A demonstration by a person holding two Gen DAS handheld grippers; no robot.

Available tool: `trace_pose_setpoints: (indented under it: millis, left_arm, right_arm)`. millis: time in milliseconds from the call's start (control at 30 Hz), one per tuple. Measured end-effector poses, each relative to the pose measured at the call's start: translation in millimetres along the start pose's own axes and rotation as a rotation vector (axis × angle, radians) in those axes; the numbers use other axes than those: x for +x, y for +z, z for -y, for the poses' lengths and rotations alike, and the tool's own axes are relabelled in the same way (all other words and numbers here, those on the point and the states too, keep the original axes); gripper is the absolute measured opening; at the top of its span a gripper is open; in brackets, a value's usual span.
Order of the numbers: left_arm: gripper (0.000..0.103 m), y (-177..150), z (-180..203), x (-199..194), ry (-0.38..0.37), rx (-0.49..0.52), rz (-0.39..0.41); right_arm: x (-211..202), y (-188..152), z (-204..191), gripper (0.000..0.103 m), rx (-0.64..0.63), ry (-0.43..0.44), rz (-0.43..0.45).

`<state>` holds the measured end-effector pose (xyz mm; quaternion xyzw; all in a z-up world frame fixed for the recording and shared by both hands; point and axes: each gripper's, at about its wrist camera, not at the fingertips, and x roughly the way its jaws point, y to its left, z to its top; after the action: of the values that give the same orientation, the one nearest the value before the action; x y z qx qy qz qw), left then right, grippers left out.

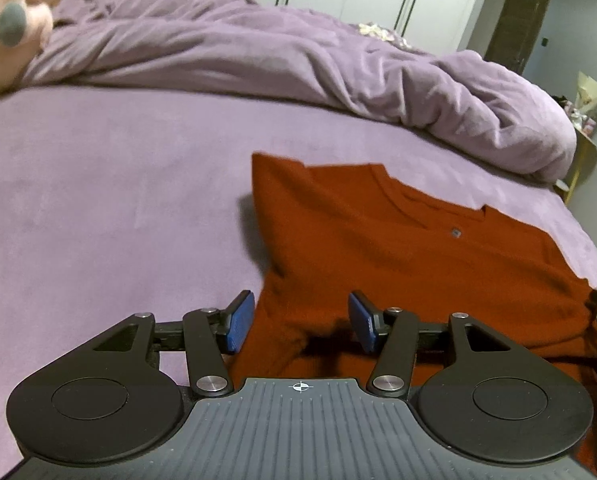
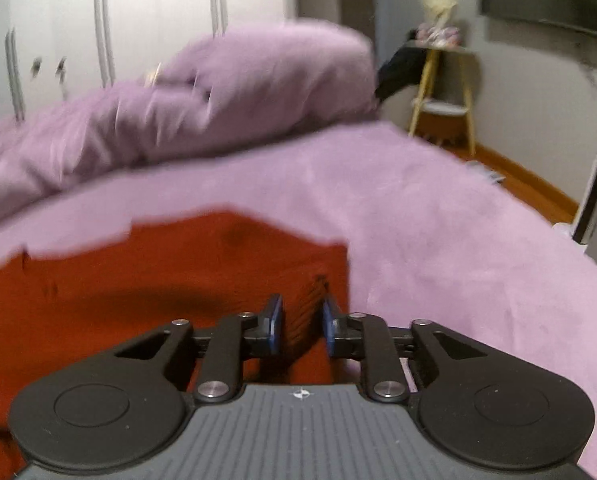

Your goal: Fold small clothes

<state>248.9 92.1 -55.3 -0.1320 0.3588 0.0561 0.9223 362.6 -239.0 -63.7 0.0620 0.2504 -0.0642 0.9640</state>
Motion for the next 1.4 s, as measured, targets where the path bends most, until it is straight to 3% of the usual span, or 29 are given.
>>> trace_pose_setpoints:
  millis: [67,167,233,267,333,400,433,467,600,700,767,800,833,933,1067,1233,1333,1400]
  left_arm:
    - [0.059,6,9,8,-0.001,0.024,0.015]
    - [0.062,17,20,26,-0.026,0.031,0.013]
    - [0.062,23,23,42,-0.037,0.035,0.038]
    - [0.062,25,24,51,-0.031,0.040,0.040]
    - [0.062,29,23,72,0.036,0.067,0.020]
    - [0.066,30,19,86,0.104,0.092,0.022]
    - [0.071,31,15,89,0.117,0.097,0.031]
    - [0.080,31,9,93,0.121,0.086,0.036]
    - [0.087,28,-22,103,0.050,-0.083,0.013]
    - [0.087,28,-25,97,0.057,-0.095,0.007]
    - [0.084,27,-22,86,0.068,-0.101,-0.016]
    - [0.082,25,-21,79,0.050,-0.103,-0.026]
    - [0.081,23,-19,72,0.033,-0.100,-0.035]
    - [0.083,8,-12,51,-0.014,-0.065,-0.047]
    - [0.083,-6,-8,41,0.017,0.007,-0.057]
    - [0.084,-10,-13,33,0.040,0.018,-0.087]
    - [0.084,-12,-12,22,0.063,0.055,-0.110]
    - [0.083,-15,-14,8,0.068,0.034,-0.113]
  right_arm:
    - [-4,-1,-14,0.025,0.027,0.148,-0.002]
    - [11,-9,-49,0.024,0.076,0.481,-0.137]
    - [25,-14,-66,0.024,0.129,0.638,-0.205]
    - [33,-17,-71,0.024,0.150,0.671,-0.224]
    - [53,-21,-71,0.025,0.164,0.627,-0.253]
    - [63,-24,-53,0.021,0.154,0.529,-0.213]
    - [66,-24,-40,0.006,0.161,0.503,-0.187]
    - [67,-22,-25,0.000,0.182,0.472,-0.173]
    - [58,-12,30,0.000,0.185,0.319,-0.082]
    - [49,-10,45,0.000,0.162,0.255,-0.074]
    - [35,-8,34,0.009,0.085,0.142,-0.065]
    - [26,-9,29,0.012,0.067,0.157,-0.062]
    - [18,-11,26,0.022,0.067,0.191,-0.081]
    - [-1,-25,17,0.024,-0.002,0.256,-0.111]
    - [-12,-46,-1,0.024,-0.240,0.188,-0.106]
    - [-9,-42,-20,0.023,-0.383,0.120,-0.130]
    - [-7,-37,-26,0.024,-0.369,0.089,-0.174]
    - [-12,-29,-15,0.025,-0.208,0.096,-0.254]
